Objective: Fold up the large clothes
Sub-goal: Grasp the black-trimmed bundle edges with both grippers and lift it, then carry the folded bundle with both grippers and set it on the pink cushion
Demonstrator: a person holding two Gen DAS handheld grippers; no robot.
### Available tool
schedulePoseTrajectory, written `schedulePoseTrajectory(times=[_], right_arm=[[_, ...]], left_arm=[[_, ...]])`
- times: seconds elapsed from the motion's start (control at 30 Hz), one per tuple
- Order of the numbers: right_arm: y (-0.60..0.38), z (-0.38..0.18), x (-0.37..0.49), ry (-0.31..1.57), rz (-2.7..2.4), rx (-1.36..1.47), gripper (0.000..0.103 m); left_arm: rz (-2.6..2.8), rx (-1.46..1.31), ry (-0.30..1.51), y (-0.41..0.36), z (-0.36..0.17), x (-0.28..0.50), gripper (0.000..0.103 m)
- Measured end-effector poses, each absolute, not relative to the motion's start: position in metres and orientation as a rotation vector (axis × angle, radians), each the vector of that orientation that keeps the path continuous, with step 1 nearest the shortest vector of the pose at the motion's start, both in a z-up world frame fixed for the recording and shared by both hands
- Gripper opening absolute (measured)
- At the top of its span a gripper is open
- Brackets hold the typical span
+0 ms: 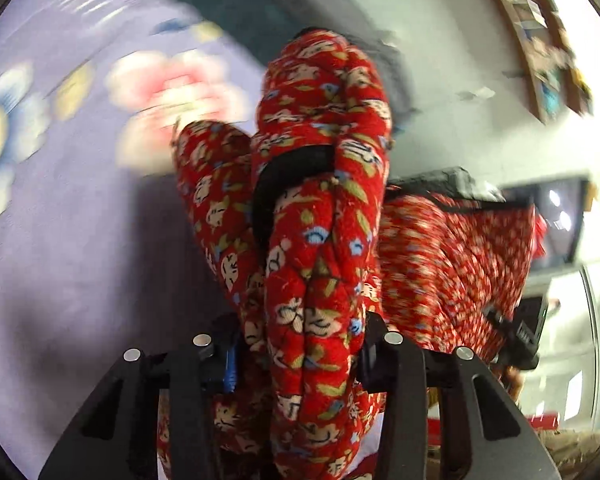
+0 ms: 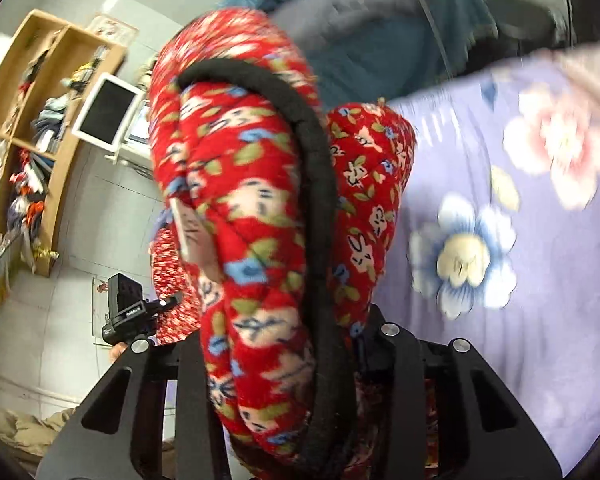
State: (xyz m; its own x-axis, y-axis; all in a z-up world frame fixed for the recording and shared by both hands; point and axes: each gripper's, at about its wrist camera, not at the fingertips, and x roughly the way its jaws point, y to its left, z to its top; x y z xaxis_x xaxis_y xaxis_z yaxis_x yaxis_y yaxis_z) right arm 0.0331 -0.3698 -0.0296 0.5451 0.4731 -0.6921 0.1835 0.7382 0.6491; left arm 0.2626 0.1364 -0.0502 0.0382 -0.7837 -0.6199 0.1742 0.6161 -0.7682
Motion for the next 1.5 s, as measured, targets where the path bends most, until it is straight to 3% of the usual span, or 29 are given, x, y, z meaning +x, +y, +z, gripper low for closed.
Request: schedulePoseTrajectory(times=[0.27,0.47,0.67,0.9,1.03,1.13,1.2,1.37,1.5], right_arm=[[-0.467,0.122,-0.047,0.760,0.100,0.689,0.038],[-0.595,0.199,-0.190,0.547,-0.063,0.701,0.039],[-0.733,0.221,-0.349,0.389,-0.246,0.769,0.040],[-0.858,0.158,-0.499,0.337,-0.460,0.980,0.041],[-0.896,0.087,-0.535,0.305,-0.500,1.164,0.045],[-0.911,0.021,-0.540,0.234,-0.489,1.362,0.055],[-0.914,0.001,-0.532,0.228,-0.484,1.378,0.059],[-0.921,0.008,-0.525,0.256,-0.528,1.346,0.072],[-0.909,0.021,-0.534,0.276,-0.610,1.327,0.080]], left_arm=[[-1.096,-0.589,1.129,0.016,0.075,0.242,0.040],[-1.370,-0.470,1.035,-0.170,0.167,0.184,0.041],[-1.547,-0.375,1.046,-0.374,0.199,0.096,0.043],[-1.562,-0.202,1.231,-0.556,0.152,0.018,0.045],[-1.422,-0.186,1.320,-0.578,0.110,0.029,0.053],[-1.343,-0.143,1.321,-0.570,0.090,0.045,0.066],[-1.268,-0.024,1.255,-0.575,0.092,0.038,0.088],[-1.188,0.050,1.193,-0.570,0.100,0.035,0.098],[-1.126,0.088,1.103,-0.546,0.141,0.028,0.097]])
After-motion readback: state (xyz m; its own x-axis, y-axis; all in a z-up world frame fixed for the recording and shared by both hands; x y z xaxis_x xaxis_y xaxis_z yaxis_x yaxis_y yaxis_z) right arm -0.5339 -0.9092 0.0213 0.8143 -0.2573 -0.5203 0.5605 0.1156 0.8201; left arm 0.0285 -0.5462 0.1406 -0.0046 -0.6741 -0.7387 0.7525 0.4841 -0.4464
